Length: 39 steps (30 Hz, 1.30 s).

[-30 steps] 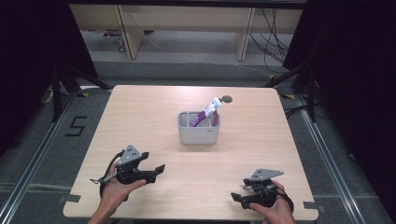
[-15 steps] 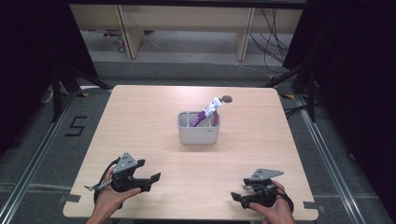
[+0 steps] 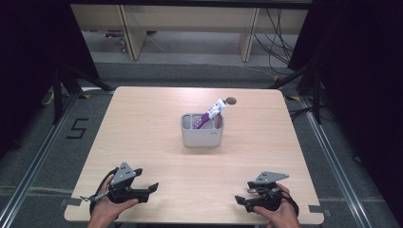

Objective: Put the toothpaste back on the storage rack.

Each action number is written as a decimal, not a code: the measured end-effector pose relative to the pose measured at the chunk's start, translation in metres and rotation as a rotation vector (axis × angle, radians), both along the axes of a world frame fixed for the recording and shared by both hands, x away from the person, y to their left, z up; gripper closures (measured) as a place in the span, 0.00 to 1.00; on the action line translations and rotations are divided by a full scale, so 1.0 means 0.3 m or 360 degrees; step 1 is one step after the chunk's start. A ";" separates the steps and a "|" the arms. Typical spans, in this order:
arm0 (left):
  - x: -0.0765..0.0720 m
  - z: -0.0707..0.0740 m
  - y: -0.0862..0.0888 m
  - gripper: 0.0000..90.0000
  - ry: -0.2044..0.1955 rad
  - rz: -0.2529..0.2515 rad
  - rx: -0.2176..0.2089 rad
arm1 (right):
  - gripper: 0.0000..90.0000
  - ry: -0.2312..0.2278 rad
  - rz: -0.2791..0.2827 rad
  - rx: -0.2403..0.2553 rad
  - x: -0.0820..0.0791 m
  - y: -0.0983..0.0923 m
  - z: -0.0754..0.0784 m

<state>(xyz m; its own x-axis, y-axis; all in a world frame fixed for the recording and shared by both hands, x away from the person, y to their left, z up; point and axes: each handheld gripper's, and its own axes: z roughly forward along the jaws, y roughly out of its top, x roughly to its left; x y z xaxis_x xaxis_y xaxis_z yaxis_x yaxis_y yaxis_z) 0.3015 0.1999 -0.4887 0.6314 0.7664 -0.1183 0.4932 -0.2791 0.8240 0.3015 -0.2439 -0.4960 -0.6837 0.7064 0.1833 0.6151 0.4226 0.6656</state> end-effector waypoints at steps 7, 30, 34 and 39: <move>-0.035 -0.024 0.005 0.19 0.0024 -0.0043 0.0069 | 0.27 -0.0011 0.0002 -0.0007 0.002 -0.002 0.000; -0.123 -0.041 -0.030 0.19 0.0017 -0.0175 0.0229 | 0.27 0.0048 -0.0011 0.0011 -0.009 0.009 0.003; -0.131 -0.041 -0.033 0.19 0.0012 -0.0181 0.0245 | 0.27 0.0005 0.0018 0.0003 -0.003 0.008 0.001; -0.138 -0.043 -0.035 0.19 0.0016 -0.0184 0.0247 | 0.27 0.0027 -0.0008 0.0005 -0.008 0.009 0.005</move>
<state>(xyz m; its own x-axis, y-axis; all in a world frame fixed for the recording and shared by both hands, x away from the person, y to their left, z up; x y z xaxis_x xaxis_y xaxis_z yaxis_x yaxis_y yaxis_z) 0.2601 0.1895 -0.5016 0.7156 0.6984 -0.0112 0.4586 -0.4577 0.7617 0.2991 -0.2410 -0.4946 -0.6770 0.7091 0.1972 0.6283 0.4173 0.6566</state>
